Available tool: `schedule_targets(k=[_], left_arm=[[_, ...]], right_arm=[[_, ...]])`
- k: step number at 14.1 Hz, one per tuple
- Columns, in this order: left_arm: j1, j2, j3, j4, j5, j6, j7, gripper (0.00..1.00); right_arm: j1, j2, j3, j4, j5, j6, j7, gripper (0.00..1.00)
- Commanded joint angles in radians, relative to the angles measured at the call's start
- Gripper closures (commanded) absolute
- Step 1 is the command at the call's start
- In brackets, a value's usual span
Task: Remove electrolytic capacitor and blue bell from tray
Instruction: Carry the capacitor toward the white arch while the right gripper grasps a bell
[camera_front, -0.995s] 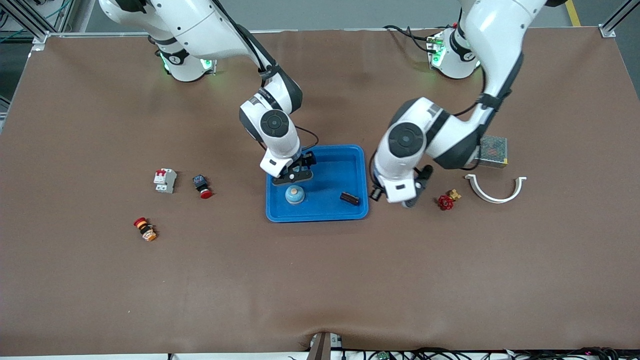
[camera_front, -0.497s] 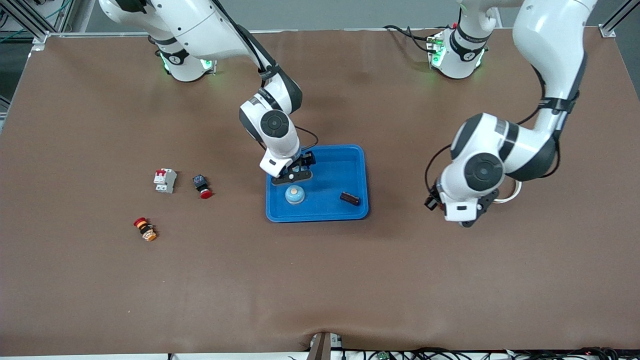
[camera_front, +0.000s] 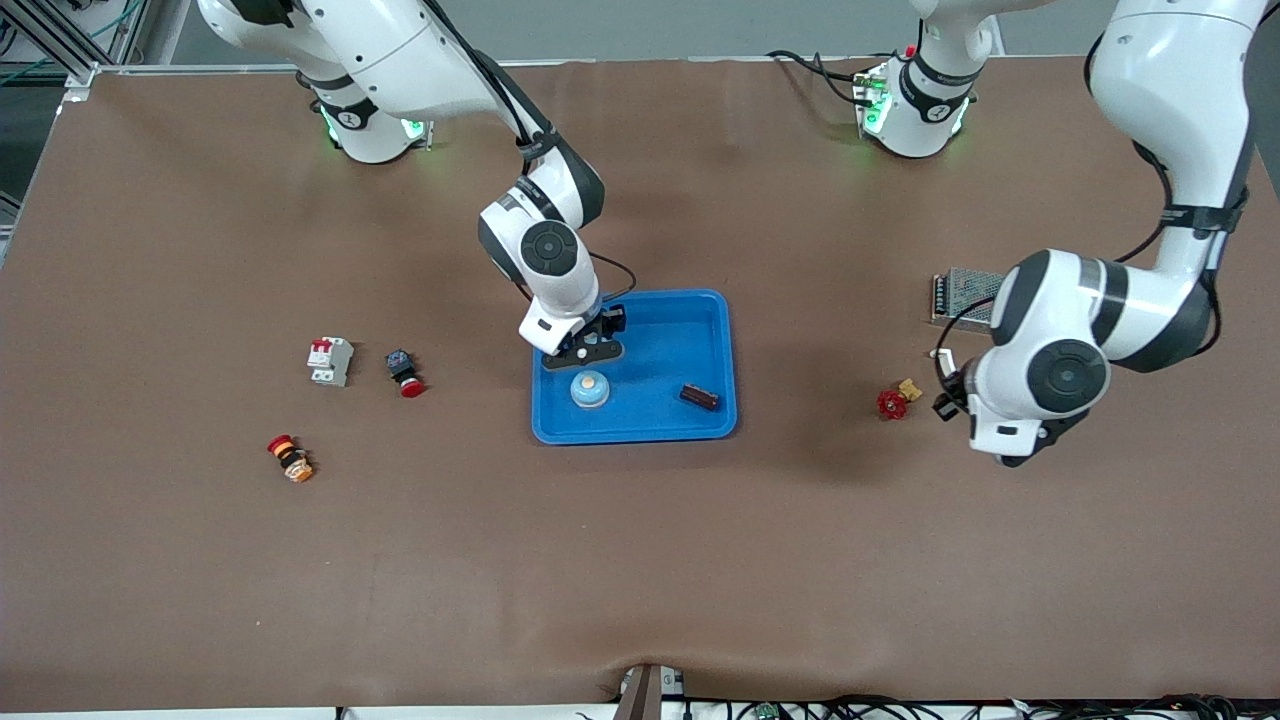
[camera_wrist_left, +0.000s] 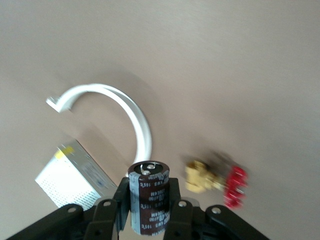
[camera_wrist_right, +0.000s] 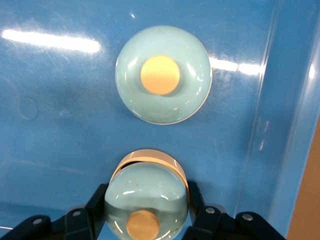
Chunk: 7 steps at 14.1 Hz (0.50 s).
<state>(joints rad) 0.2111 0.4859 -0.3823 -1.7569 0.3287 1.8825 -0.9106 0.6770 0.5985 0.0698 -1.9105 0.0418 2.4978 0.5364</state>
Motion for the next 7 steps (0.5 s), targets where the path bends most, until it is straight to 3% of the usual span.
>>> schedule_targets(k=[1, 5, 7], left_arm=[[0.031, -0.013, -0.009, -0.024, 0.035, -0.008, 0.091, 1.0], [0.063, -0.012, -0.009, -0.065, 0.059, 0.01, 0.099, 1.0], [0.082, -0.013, -0.009, -0.11, 0.078, 0.045, 0.099, 1.0]], right_arm=[[0.006, -0.006, -0.01, -0.005, 0.013, -0.002, 0.007, 0.5], [0.001, -0.026, -0.011, 0.002, 0.013, -0.01, -0.003, 0.54], [-0.002, -0.069, -0.016, 0.017, 0.012, -0.084, -0.012, 0.54]])
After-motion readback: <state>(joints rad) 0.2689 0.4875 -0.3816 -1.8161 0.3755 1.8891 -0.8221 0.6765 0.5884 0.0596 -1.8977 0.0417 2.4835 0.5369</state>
